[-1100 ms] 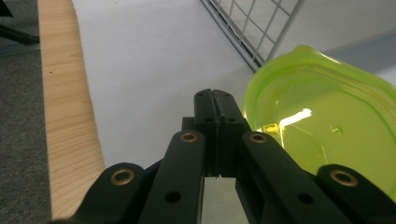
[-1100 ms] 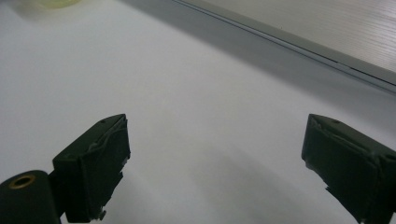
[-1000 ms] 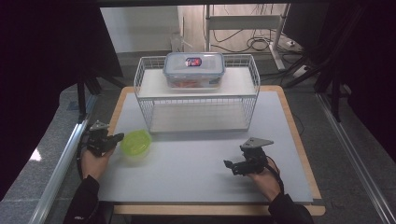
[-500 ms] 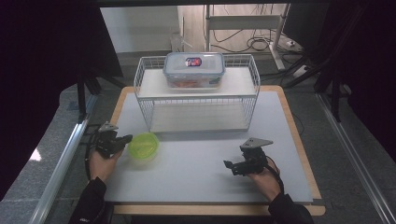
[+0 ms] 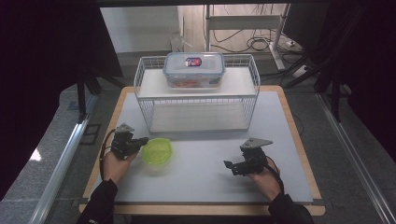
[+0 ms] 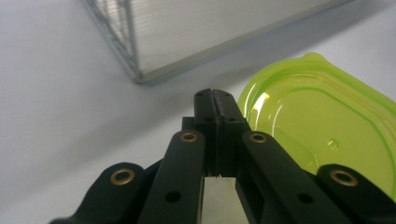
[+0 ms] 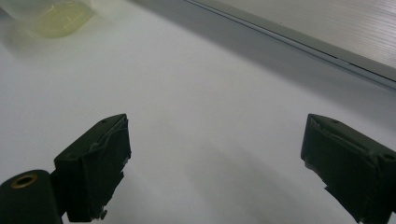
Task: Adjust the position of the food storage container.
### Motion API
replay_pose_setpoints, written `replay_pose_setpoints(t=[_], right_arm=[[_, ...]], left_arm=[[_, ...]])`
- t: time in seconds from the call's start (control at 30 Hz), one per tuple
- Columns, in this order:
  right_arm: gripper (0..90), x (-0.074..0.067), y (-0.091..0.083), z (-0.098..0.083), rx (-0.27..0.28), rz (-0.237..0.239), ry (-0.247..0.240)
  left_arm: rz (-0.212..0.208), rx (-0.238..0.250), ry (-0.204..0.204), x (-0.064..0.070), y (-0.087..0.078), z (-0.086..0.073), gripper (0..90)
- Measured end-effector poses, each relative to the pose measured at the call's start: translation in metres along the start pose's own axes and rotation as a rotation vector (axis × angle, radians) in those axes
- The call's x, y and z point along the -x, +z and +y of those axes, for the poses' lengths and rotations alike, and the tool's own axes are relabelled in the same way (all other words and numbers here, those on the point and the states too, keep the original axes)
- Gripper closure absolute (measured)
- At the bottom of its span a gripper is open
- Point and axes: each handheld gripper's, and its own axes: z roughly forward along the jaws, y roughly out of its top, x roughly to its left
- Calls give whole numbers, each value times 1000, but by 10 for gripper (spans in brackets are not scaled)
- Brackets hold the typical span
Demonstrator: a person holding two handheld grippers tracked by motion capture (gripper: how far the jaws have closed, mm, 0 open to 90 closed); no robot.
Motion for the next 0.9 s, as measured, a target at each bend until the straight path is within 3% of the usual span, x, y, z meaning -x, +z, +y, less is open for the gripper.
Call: replay_pose_setpoints(t=[0.17,0.3,0.47,0.73,0.9], right_arm=[[82,0,0,0,-2,0,1],[82,0,0,0,-1,-2,1],[82,1,-1,0,0,-4,4],[81,0,-2,0,-2,-7,4],[81,1,-2,0,-2,-10,3]], left_arm=[[-26,-8,35,13,6,3,898],[3,-8,71,17,5,5,888],[18,1,41,12,-6,-2,891],[34,-6,13,17,-25,-21,892],[13,-51,2,24,-24,-33,892]])
